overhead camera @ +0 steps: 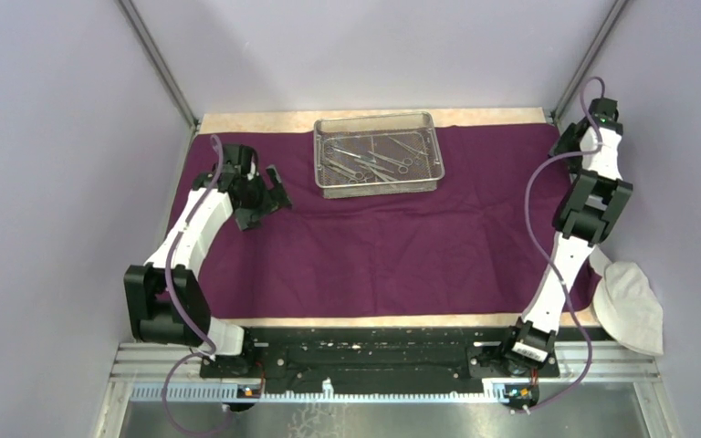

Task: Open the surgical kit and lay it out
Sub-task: Smooth out the surgical kit at the center of the board.

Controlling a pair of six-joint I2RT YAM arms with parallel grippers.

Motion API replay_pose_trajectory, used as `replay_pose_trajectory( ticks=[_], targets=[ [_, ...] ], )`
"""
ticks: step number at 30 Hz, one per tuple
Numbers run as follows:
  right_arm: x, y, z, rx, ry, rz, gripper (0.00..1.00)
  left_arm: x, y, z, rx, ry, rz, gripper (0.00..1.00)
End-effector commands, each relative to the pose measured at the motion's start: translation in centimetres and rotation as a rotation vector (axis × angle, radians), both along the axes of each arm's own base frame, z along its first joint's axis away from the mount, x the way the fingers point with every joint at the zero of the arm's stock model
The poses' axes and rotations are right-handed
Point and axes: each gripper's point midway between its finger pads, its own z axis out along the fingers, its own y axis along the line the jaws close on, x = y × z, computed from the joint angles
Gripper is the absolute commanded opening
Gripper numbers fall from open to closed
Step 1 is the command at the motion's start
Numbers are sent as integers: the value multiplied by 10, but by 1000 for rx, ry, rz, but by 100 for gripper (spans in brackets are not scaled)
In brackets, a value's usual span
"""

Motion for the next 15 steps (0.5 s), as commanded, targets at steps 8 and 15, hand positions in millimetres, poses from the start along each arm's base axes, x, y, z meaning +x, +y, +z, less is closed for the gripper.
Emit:
replay_pose_trajectory(
  ticks=[8, 15],
  targets=[
    [-89, 121, 72, 237, -46, 48, 63, 15, 27, -17, 52, -22, -75, 99],
    [-192, 119, 73, 56, 25, 21, 68, -9, 10, -34, -28, 17, -138, 99]
  ],
)
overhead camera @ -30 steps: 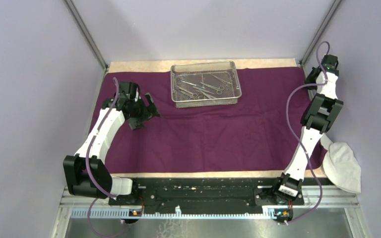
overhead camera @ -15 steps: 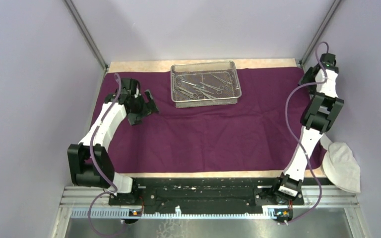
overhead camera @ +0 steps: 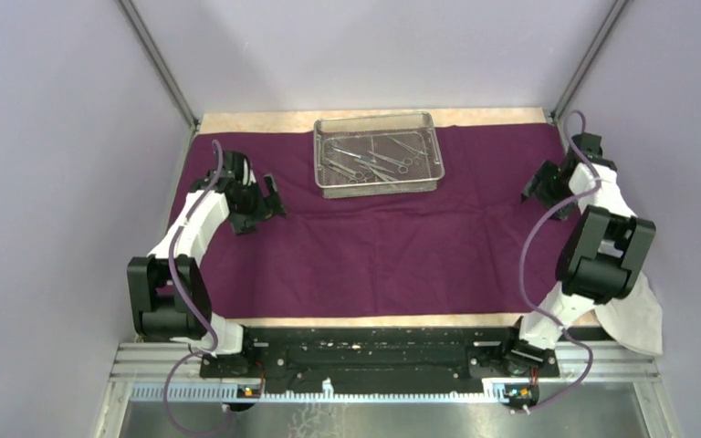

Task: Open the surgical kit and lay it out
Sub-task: Smooth out the surgical kit at the center of the board.

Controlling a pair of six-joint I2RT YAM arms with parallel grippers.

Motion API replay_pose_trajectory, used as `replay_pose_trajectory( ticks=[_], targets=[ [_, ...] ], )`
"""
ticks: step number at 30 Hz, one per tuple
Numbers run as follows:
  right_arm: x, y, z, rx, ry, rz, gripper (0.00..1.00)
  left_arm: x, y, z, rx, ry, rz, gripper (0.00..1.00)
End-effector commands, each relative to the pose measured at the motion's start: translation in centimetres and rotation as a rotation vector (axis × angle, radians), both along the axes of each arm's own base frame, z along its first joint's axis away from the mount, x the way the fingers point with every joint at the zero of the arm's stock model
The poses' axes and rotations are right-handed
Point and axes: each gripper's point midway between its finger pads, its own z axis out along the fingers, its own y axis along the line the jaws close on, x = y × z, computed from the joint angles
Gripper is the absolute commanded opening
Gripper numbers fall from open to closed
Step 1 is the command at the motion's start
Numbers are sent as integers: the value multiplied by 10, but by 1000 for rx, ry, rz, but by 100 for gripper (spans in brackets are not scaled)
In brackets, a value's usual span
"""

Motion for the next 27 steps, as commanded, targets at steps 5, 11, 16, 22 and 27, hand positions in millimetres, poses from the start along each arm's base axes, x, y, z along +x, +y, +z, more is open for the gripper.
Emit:
replay_pose_trajectory(
  ticks=[5, 11, 16, 22, 27],
  targets=[
    [-90, -45, -3, -227, 65, -146, 58, -31, -25, -16, -130, 23, -68, 99],
    [-145, -86, -9, -382, 150, -345, 31, -40, -18, -25, -83, 44, -77, 99],
    [-175, -111, -13, -514, 234, -483, 26, -35, -7, -29, -26, 41, -64, 99],
    [-189, -125, -37, -495, 322, -545, 22, -35, 0, -46, -1, 57, -60, 99],
    [-205, -131, -51, -499, 389, -583, 21, -49, 31, -67, -5, 122, 45, 99]
  ],
)
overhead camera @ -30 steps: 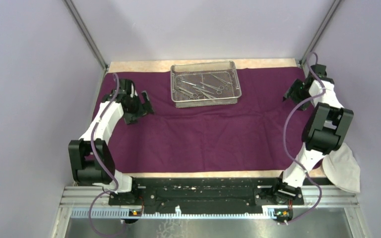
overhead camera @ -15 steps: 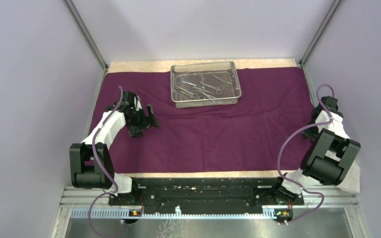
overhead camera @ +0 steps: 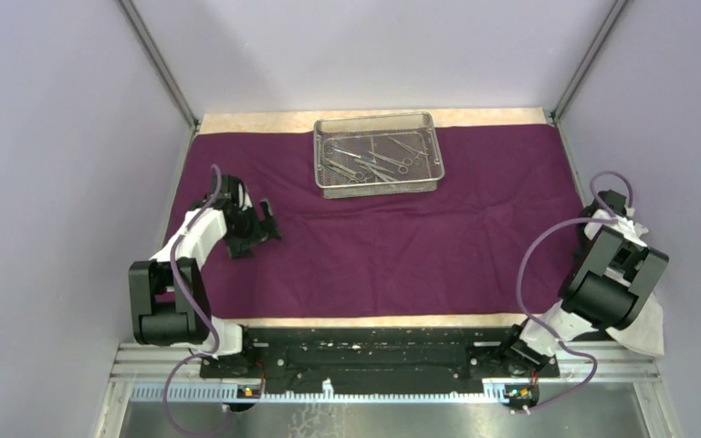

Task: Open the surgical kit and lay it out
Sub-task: Smooth out the surgical kit at the center of the board.

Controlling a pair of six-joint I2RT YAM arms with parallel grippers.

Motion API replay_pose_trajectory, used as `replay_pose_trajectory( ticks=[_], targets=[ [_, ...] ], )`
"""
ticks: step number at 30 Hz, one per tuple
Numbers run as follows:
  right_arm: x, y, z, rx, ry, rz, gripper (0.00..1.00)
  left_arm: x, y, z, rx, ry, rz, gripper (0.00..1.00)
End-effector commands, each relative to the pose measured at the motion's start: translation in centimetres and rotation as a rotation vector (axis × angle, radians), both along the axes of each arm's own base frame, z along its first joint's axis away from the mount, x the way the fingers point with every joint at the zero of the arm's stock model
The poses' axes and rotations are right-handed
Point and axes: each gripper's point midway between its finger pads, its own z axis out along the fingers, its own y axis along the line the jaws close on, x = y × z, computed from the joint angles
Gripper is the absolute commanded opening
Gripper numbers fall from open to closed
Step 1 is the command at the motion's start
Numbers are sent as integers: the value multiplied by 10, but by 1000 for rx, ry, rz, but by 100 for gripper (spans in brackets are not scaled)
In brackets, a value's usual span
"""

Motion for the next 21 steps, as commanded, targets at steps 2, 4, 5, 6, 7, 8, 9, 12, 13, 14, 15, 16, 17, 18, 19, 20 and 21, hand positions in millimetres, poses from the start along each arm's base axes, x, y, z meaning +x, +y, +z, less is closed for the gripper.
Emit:
replay_pose_trajectory(
  ticks=[2, 4, 5, 6, 7, 8, 9, 12, 13, 14, 15, 16, 17, 18, 19, 20, 21],
  targets=[
    [-25, -17, -12, -43, 57, -123, 21, -14, 35, -23, 15, 53, 104, 99],
    [-40, -21, -20, -19, 77, -185, 19, -21, 44, -26, 27, 62, 130, 99],
    [-41, -23, -20, -10, 74, -190, 19, -19, 45, -24, 24, 49, 133, 99],
    [-36, -25, -18, 2, 63, -172, 20, -16, 43, -18, 13, 24, 122, 99],
    [-28, -23, -17, 22, 34, -151, 20, -15, 42, -15, 6, 11, 119, 99],
    [-19, -21, -15, 38, 6, -130, 21, -13, 41, -13, -1, 0, 116, 99],
    [-11, -17, -14, 55, -19, -109, 22, -12, 40, -11, -6, -4, 114, 99],
    [8, -7, -4, 73, -52, -44, 30, -10, 36, -7, -22, -14, 95, 99],
    [15, -6, 3, 64, -62, -24, 34, -10, 35, -5, -26, -19, 89, 99],
    [21, -5, 12, 50, -77, -2, 39, -10, 33, -3, -31, -28, 79, 99],
    [27, -5, 21, 33, -98, 14, 44, -10, 32, -1, -36, -37, 73, 99],
    [33, -7, 29, 22, -123, 22, 47, -10, 31, 1, -40, -48, 69, 99],
    [36, -9, 35, 14, -141, 18, 49, -9, 28, 4, -50, -59, 63, 99],
    [40, -11, 40, 5, -155, 10, 50, -8, 27, 6, -58, -66, 62, 99],
    [44, -14, 43, -5, -164, 5, 52, -8, 24, 8, -68, -73, 60, 99],
    [47, -17, 43, -10, -168, 1, 54, -7, 21, 10, -77, -79, 59, 99],
    [48, -19, 41, -9, -164, -5, 56, -6, 18, 12, -88, -85, 54, 99]
  ],
)
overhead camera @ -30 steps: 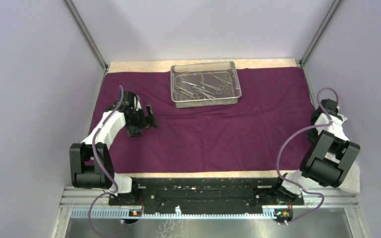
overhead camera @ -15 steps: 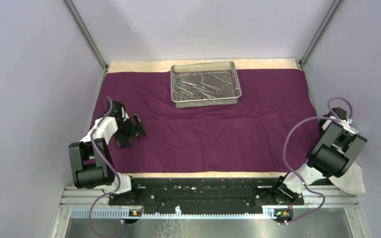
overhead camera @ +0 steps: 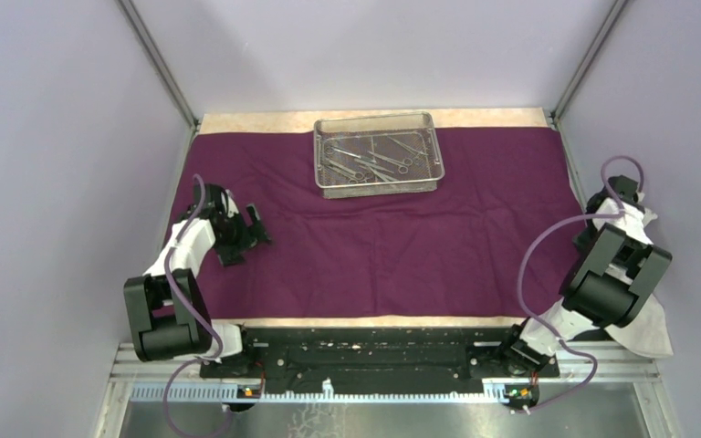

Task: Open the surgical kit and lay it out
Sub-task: Smooth out the surgical kit at the center of the board.

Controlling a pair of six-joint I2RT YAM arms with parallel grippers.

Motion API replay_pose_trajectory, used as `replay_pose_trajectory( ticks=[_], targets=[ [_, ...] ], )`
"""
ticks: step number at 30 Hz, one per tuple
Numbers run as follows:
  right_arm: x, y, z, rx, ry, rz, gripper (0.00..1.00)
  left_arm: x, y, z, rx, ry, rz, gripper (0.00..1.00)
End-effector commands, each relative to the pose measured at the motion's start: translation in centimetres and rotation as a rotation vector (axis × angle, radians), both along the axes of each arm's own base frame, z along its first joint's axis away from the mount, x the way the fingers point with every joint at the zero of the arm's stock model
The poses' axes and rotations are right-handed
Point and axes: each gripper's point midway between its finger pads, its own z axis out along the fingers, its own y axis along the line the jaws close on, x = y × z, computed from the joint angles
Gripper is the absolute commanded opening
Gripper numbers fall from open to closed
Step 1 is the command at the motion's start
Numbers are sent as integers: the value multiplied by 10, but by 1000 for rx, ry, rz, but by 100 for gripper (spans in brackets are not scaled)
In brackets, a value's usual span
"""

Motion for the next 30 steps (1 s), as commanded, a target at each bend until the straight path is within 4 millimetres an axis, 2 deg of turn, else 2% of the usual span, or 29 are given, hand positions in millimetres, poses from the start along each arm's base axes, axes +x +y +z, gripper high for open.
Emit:
replay_pose_trajectory(
  ticks=[1, 6, 12, 15, 20, 23, 27, 30],
  targets=[
    [23, -18, 26, -56, -85, -28, 56, 14, -14, 23, -46, -99, -40, 99],
    [31, -19, 18, -30, -54, -1, 56, 19, -21, 32, -52, -121, -64, 99],
    [43, 13, 8, 14, -95, 122, 57, 18, -24, 37, -54, -135, -72, 99],
    [47, 24, -1, 33, -85, 153, 62, 19, -28, 36, -65, -134, -80, 99],
    [30, 21, -15, 31, -35, 103, 76, 27, -28, 27, -73, -121, -72, 99],
    [18, 19, -24, 62, -46, 60, 77, 29, -27, 13, -88, -93, -46, 99],
    [-1, 15, -38, 82, -22, 12, 77, 23, -5, -10, -62, -25, 53, 99],
    [-19, 5, -47, 82, -1, -53, 78, 10, 15, -23, -44, 35, 150, 99]
  ],
)
